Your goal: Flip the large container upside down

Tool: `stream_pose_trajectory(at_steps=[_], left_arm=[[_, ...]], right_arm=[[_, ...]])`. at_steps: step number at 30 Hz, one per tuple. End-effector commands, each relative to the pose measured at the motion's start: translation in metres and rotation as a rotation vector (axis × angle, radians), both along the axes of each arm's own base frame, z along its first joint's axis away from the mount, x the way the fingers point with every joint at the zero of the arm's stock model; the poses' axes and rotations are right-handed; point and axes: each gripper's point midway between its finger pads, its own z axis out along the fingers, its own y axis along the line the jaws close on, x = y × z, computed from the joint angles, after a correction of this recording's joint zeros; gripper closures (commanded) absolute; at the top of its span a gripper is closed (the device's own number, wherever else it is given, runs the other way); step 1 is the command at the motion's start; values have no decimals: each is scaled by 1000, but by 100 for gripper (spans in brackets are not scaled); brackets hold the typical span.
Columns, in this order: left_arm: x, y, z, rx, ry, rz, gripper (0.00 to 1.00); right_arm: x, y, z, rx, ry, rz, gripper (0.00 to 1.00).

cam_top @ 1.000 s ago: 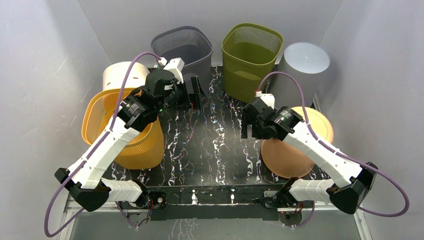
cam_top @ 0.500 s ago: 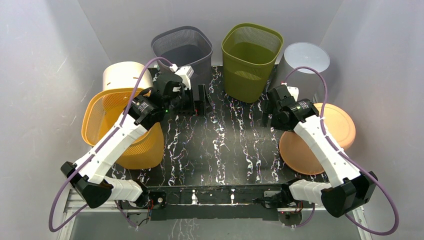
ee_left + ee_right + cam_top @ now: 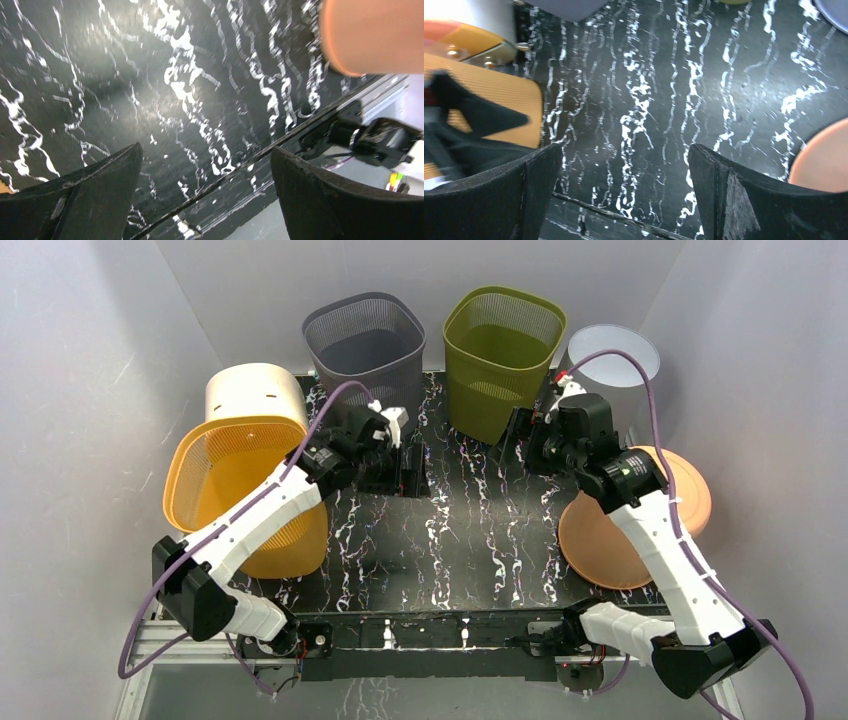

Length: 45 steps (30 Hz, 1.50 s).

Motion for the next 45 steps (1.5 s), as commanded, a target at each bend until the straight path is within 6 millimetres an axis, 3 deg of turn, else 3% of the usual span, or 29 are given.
stream_pose_trajectory(at_steps=[1,6,15,19,24,31,45], left_arm=[[-16,0,-38,7,92,-41,2],[-22,-12,-46,-57,151,-51,2],[-34,-10,-57,-65,208,-37,2],[-37,-9,-57,-87,209,-20,2],[-45,-16,-47,-165,213,-58,2],[-45,-16,-48,-176,201,-48,2],[-46,-15,-48,-179,195,-50,2]], right_arm=[[25,29,51,123,-140,80,2],[61,34,73,61,-207,88,2],[167,28,117,-164,-352,-23,2],[191,31,134,-201,-439,-5,2],[225,27,115,-236,-391,-14,2],[247,4,96,-237,-353,-90,2],[247,38,45,-216,-254,204,2]])
